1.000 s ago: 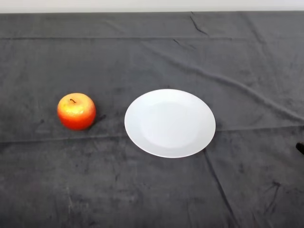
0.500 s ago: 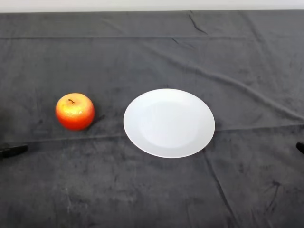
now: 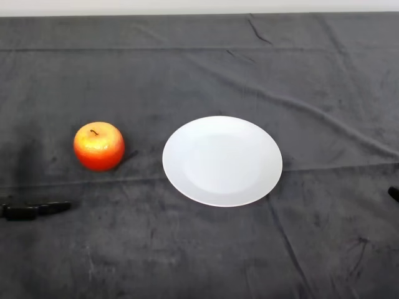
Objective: Move the apple to the plate
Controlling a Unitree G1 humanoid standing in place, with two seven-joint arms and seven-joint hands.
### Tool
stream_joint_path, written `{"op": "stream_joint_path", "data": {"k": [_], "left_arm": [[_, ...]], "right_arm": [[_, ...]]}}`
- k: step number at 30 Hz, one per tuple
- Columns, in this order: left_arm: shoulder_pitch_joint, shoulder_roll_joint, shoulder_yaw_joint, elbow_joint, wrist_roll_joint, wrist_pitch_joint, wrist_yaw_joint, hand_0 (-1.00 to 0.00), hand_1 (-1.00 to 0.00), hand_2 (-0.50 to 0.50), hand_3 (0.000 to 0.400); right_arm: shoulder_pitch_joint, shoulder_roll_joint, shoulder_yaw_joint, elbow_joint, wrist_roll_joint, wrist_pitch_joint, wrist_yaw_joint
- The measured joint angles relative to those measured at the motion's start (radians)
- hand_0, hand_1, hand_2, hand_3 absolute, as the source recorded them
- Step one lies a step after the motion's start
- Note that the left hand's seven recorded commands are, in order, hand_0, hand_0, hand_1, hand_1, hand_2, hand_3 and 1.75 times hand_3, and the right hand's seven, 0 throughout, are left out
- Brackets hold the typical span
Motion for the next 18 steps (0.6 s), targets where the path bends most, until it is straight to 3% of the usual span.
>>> {"op": "stream_joint_path", "data": {"k": [7,18], "left_arm": [[-0.029,-0.033,-0.037,0.0,0.027,0.015,0.0,0.0,0.0,0.0,0.0],[-0.032,-0.081,-0.085,0.001,0.051,0.07,-0.012,0.0,0.0,0.0,0.0]], "right_arm": [[0.0,0.0,-0.0001,-0.009,-0.0006,-0.008,-0.0001],[0.0,0.0,-0.0001,-0.014,-0.0008,-0.008,-0.0002]]}}
